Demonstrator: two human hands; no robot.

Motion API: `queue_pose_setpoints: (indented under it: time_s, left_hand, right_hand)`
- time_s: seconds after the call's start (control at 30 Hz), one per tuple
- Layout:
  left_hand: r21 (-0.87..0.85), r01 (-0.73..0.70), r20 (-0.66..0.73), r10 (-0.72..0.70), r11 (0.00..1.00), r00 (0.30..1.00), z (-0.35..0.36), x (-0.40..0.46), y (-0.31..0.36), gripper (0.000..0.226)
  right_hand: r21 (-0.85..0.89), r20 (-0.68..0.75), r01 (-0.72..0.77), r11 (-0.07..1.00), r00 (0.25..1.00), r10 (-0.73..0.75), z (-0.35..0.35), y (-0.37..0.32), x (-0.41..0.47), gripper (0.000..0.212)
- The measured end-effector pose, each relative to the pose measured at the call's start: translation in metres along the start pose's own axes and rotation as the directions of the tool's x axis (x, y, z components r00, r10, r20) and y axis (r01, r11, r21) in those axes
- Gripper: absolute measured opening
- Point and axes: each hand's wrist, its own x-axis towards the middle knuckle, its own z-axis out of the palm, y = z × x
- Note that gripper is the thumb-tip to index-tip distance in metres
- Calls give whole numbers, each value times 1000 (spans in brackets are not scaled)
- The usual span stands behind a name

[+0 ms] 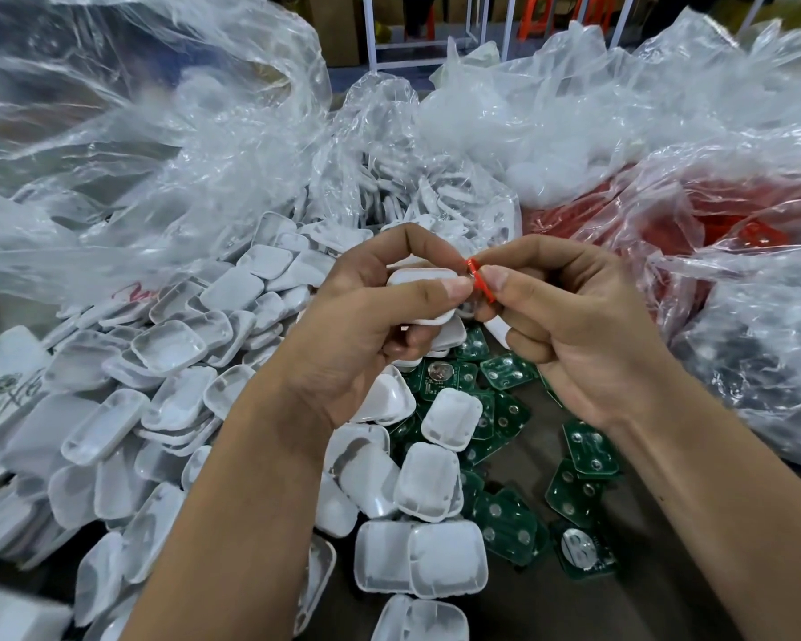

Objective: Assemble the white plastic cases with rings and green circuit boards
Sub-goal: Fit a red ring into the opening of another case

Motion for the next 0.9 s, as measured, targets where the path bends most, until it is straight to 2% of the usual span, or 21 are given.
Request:
queue_pose_setpoints:
  time_s: [0.27, 0.67, 0.9]
  left_hand:
    - [5, -114, -1, 114, 993, 993, 1, 0, -2, 11]
    - [-17, -111, -2, 111, 994, 994, 1, -1, 1, 17]
    - [27, -93, -21, 94, 995, 995, 1, 0, 1, 16]
  right_hand:
    - [5, -43, -7, 1000, 999, 8, 6, -3, -2, 10]
    - [25, 6, -8, 1000, 1000, 8, 3, -4, -2, 7]
    - [-27, -27, 68, 997, 997, -69, 1, -2, -1, 6]
